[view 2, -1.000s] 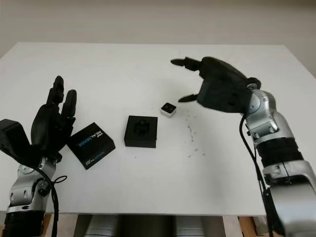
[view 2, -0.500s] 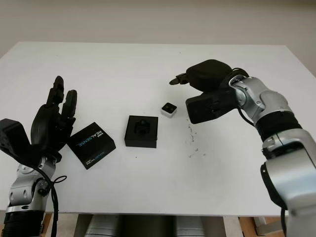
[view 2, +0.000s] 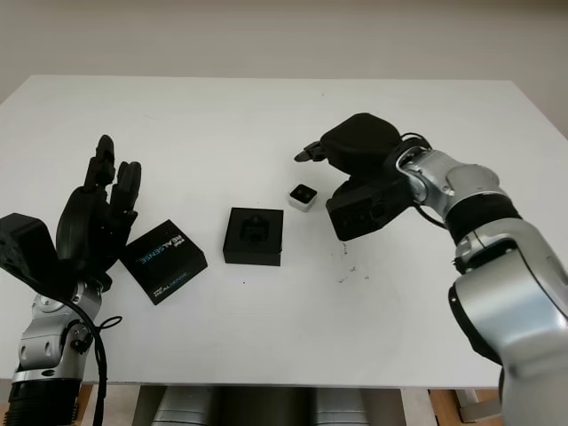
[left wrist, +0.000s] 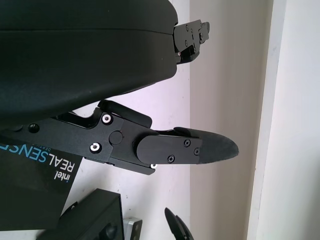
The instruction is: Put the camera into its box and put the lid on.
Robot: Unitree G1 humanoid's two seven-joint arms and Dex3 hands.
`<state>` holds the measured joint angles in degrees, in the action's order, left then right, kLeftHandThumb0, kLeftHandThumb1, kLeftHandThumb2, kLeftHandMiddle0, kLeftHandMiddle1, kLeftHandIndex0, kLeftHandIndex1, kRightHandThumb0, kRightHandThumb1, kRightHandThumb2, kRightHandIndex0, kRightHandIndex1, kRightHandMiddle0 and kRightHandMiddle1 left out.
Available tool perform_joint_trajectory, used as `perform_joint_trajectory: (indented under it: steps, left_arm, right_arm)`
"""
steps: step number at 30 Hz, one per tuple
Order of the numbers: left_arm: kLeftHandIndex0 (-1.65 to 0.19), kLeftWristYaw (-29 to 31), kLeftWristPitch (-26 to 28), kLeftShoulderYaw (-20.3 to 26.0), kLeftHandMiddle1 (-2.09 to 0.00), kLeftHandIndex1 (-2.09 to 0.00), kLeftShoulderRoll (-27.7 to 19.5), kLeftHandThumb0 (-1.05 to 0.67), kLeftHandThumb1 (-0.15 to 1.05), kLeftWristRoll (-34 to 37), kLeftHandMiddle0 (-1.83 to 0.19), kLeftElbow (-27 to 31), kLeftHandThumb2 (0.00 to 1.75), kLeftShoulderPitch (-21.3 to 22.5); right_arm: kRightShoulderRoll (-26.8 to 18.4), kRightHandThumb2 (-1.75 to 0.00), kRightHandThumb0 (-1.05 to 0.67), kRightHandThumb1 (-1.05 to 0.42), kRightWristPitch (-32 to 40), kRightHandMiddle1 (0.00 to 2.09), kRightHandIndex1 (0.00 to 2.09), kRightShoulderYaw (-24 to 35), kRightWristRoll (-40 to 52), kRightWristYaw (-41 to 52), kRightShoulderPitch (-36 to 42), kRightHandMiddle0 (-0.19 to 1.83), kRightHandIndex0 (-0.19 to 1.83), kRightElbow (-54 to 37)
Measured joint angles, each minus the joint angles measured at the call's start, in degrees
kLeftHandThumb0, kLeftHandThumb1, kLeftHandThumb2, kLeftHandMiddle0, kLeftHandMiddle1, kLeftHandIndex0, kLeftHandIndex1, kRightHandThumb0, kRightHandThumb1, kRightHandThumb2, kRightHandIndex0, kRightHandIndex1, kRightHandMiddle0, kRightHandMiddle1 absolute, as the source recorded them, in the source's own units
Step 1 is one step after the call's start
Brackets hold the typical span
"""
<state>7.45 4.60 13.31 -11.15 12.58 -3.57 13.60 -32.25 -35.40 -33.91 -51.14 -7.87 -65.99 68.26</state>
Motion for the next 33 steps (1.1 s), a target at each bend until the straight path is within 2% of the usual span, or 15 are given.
perform_joint_trajectory:
  steps: [7,13,33]
  left_arm:
    - [0.19,0.16,-0.02,0.14,0.00,-0.01,0.09,-0.66,1.05,0.13,0.19,0.00,0.34,-0.03]
    - [0.19,0.09,-0.36,0.14,0.00,-0.01,0.09,-0.66,1.05,-0.13,0.19,0.00,0.34,-0.41]
    - [0.17,-1.15,0.54,0.16,-0.04,-0.04,0.33,-0.64,1.05,-0.01,0.19,0.96,0.26,-0.91]
  right_arm:
    - [2.64,-0.06,-0.40,-0.85,2.43,0.07,0.04,0.14,1.98,0.29,-0.57,0.48,0.33,1.56]
    - [3.67,-0.06,-0.40,-0.85,3.06,0.07,0.04,0.12,2.30,1.13,-1.52,0.48,0.31,2.00]
    - [3.88,-0.05,-0.38,-0.85,5.79,0.08,0.03,-2.65,0.87,3.68,-1.63,0.54,0.23,3.26]
